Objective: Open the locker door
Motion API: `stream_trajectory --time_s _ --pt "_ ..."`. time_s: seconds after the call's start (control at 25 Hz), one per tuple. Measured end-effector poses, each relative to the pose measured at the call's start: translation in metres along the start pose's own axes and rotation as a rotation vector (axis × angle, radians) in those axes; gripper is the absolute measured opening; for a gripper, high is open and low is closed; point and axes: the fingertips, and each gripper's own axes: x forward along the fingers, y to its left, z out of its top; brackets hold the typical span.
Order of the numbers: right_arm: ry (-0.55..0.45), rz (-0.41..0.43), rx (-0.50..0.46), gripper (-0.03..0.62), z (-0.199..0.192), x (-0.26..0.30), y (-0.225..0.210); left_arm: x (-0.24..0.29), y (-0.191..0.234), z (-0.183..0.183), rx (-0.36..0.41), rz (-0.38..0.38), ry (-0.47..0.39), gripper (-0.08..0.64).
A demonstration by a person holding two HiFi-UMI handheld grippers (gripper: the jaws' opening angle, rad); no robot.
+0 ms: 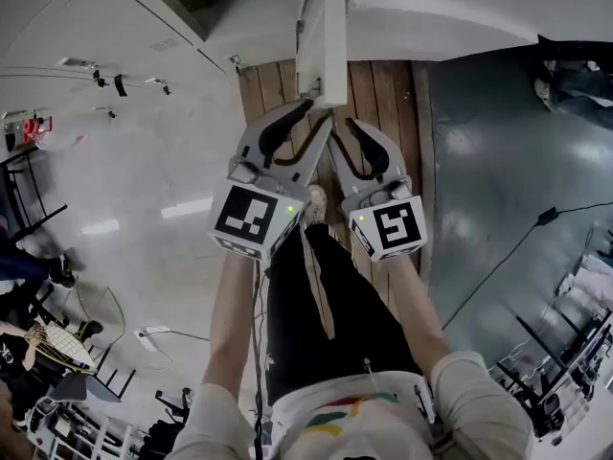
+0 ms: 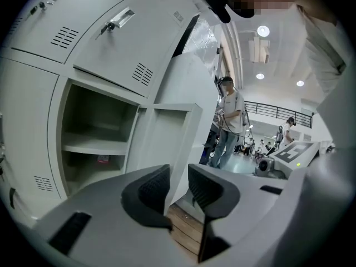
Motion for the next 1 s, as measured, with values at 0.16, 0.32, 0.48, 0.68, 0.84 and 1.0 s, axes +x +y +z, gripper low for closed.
stream_trajectory --time_s 0.16,0.32,0.48,0.68,0.84,1.0 --pt "-0.002 -0.025 0.010 0.112 -0.003 -0.008 -0.007 0.010 -0.010 -0.001 0.005 -0.034 0.002 0.110" --pt "-0.013 -0.041 0.018 0.112 -0.004 -0.015 -0.014 0.021 -0.015 -0.005 -0.005 -0.044 0.010 0.110" --pt "-0.017 -0.060 0.024 0.110 -0.007 -0.026 -0.023 0.029 -0.020 -0.006 0.000 -0.051 0.015 0.110" --pt "-0.009 -0.080 0.032 0.110 -0.014 -0.035 -0.031 0.041 -0.025 -0.006 0.036 -0.068 0.025 0.110" --pt "0.001 -0.090 0.029 0.110 -0.019 -0.039 -0.035 0.055 -0.035 -0.004 0.061 -0.096 0.024 0.110" --pt "0.007 -0.101 0.025 0.110 -0.023 -0.041 -0.041 0.071 -0.045 -0.003 0.076 -0.128 0.031 0.112"
